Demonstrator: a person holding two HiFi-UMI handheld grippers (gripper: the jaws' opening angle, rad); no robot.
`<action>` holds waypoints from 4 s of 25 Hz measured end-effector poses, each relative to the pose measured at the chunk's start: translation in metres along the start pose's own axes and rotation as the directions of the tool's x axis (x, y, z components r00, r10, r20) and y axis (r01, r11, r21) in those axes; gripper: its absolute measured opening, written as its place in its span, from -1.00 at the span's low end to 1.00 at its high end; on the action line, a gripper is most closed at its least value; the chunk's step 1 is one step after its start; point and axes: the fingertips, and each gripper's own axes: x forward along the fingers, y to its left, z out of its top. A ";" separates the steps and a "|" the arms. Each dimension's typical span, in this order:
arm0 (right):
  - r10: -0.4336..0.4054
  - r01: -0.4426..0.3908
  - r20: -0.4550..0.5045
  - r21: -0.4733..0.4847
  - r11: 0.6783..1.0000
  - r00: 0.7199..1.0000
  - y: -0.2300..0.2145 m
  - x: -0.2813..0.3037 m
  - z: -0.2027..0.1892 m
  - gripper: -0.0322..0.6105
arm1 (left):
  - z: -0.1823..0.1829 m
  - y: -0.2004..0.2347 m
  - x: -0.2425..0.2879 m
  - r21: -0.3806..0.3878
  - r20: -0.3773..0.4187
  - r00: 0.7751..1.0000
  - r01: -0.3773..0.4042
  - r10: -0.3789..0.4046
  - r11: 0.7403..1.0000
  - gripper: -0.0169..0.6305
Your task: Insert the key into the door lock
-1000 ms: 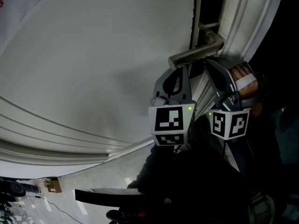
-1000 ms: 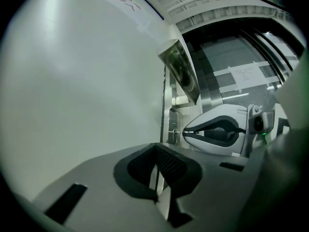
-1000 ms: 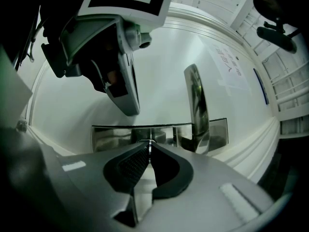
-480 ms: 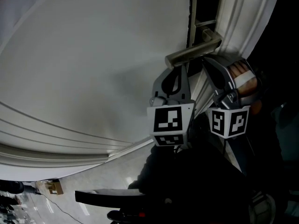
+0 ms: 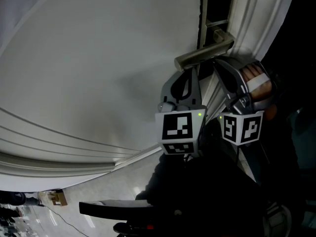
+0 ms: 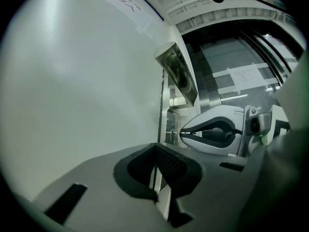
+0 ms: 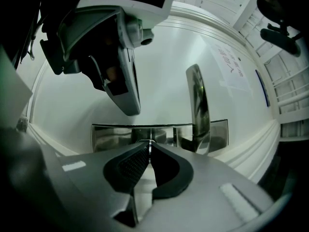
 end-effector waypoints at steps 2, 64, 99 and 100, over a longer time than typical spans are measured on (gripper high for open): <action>0.000 0.000 -0.001 0.000 1.000 1.000 0.000 0.000 0.000 -0.86 | 0.000 0.000 0.000 0.000 0.001 1.000 0.001 -0.001 1.000 -0.95; 0.010 -0.010 0.002 -0.015 1.000 1.000 -0.002 0.002 0.000 -0.86 | 0.002 -0.005 0.003 -0.001 0.007 1.000 0.027 -0.027 1.000 -0.94; 0.005 -0.005 -0.024 -0.025 1.000 1.000 -0.002 0.006 0.002 -0.86 | 0.002 0.000 -0.004 -0.017 0.016 0.999 0.034 -0.033 0.999 -0.94; 0.005 -0.005 -0.024 -0.024 1.000 1.000 -0.002 0.006 0.002 -0.86 | 0.002 0.001 -0.003 -0.016 0.018 0.999 0.035 -0.034 0.999 -0.94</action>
